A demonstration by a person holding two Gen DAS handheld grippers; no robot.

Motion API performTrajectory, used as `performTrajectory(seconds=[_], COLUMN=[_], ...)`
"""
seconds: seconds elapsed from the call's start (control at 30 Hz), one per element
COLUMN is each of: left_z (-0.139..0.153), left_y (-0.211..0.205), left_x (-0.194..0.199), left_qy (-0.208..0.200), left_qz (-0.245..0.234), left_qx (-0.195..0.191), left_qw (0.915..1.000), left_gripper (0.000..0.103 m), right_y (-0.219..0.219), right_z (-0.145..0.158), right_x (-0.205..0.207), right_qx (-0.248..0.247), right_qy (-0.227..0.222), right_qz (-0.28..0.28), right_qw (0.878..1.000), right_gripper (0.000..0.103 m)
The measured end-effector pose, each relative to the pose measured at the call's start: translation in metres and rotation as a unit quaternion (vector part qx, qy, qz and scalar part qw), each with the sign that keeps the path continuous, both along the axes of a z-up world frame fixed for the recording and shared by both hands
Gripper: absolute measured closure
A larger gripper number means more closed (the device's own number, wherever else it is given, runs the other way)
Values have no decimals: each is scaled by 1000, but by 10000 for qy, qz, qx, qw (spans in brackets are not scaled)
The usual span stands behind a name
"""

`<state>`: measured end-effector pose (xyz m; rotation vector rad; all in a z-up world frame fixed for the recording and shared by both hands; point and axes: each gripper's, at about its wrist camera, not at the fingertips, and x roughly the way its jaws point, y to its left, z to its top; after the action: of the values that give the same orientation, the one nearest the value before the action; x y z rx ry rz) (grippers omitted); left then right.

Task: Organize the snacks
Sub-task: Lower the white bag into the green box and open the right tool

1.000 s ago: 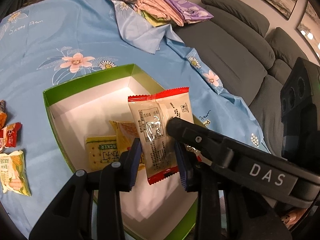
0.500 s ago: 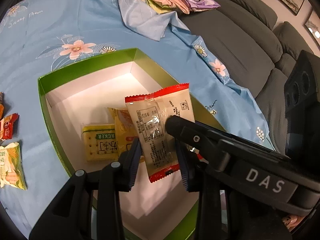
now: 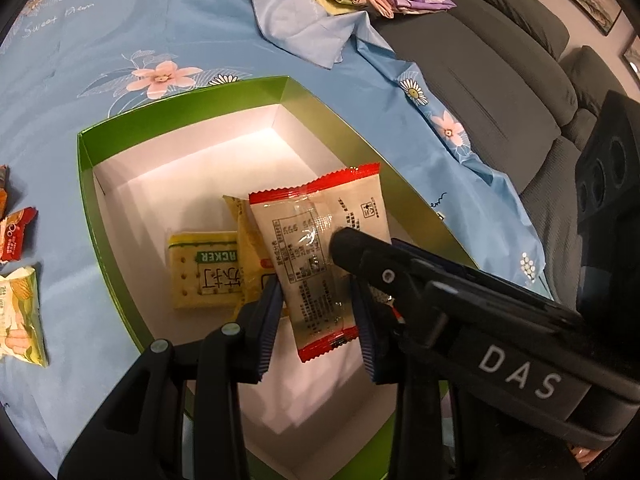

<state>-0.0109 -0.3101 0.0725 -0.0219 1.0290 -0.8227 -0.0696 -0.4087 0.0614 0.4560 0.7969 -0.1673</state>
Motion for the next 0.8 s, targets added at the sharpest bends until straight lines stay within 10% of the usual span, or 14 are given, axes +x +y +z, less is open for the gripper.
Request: performTrajectory(seconds=[0.8], left_z=[-7], left_y=[3], left_x=[-2], left_qy=[-96], left_qz=[-81], left_qx=[176], left_qw=[9998], left_gripper=[70], right_y=[6], right_z=[-9], right_x=[8], right_qx=[-241], right_qy=[340], right_qz=[42], right_qw=[9991], right_gripper=[60])
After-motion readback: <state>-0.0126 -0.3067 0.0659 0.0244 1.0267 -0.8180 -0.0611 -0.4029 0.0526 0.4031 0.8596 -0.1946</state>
